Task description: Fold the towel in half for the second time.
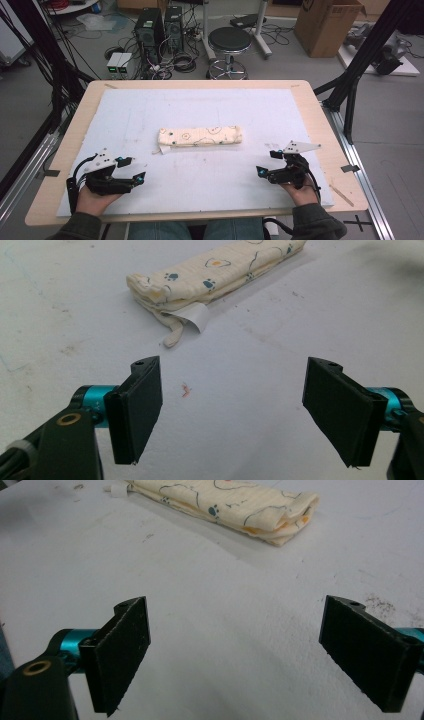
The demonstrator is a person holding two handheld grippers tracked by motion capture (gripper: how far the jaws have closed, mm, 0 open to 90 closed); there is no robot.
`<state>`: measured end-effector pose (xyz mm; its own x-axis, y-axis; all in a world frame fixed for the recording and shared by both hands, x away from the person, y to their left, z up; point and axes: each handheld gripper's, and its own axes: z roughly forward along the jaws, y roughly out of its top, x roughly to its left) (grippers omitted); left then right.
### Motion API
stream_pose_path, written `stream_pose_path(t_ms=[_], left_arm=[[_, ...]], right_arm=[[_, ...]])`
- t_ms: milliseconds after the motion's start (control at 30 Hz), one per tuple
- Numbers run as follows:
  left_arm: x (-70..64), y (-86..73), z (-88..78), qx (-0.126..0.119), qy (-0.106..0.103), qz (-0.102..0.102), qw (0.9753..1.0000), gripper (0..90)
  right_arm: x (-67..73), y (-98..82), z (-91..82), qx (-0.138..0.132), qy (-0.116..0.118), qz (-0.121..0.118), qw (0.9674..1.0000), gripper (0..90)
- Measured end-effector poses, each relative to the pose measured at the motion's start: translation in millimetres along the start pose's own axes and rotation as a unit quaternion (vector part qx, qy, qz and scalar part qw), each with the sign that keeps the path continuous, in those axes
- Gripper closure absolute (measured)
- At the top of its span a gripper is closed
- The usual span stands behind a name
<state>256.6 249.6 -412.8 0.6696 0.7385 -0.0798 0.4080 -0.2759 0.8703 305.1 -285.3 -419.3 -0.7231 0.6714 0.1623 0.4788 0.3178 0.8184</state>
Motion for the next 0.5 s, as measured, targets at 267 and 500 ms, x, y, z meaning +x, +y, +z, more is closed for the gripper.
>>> stream_pose_path(t_ms=[267,500], left_arm=[[-1.8,-6.1,-3.5,0.002,0.004,0.0,1.0,24.6],[-7.0,-7.0,-4.3,0.002,-0.002,0.005,1.0,24.5]], right_arm=[[7.7,-6.3,-6.2,-0.001,0.003,-0.004,1.0,12.3],[8.5,-7.2,-4.6,0.002,0.004,-0.004,1.0,12.3]])
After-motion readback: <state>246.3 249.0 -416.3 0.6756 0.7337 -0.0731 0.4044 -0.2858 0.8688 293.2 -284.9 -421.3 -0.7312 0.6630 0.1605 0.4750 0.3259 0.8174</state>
